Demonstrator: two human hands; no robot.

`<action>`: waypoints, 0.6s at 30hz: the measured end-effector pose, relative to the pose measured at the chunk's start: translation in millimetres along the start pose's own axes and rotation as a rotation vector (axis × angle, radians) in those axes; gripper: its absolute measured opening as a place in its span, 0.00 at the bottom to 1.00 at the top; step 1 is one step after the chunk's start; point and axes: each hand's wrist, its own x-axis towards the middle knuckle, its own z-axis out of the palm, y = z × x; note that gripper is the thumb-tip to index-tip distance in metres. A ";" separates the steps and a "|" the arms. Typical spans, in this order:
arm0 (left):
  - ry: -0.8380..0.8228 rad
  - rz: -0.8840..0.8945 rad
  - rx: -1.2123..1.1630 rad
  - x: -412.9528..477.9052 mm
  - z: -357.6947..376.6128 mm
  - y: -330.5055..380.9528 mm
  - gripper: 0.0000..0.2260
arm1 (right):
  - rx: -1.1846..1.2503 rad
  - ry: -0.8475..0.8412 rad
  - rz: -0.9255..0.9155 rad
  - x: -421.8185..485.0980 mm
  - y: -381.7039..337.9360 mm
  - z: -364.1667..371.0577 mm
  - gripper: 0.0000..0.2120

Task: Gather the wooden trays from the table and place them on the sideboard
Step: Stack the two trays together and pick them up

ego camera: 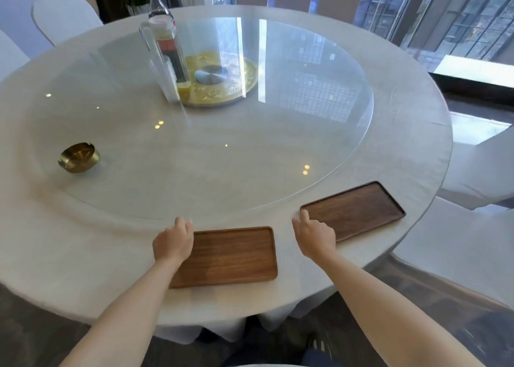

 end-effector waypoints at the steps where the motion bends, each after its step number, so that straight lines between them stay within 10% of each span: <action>1: 0.006 0.009 -0.023 0.2 1.4 18.7 0.18 | 0.012 0.014 0.000 7.1 11.1 -5.7 0.13; 18: -0.413 -0.019 0.101 -58.1 83.8 260.6 0.26 | 0.197 -0.104 0.282 64.4 223.8 -57.9 0.20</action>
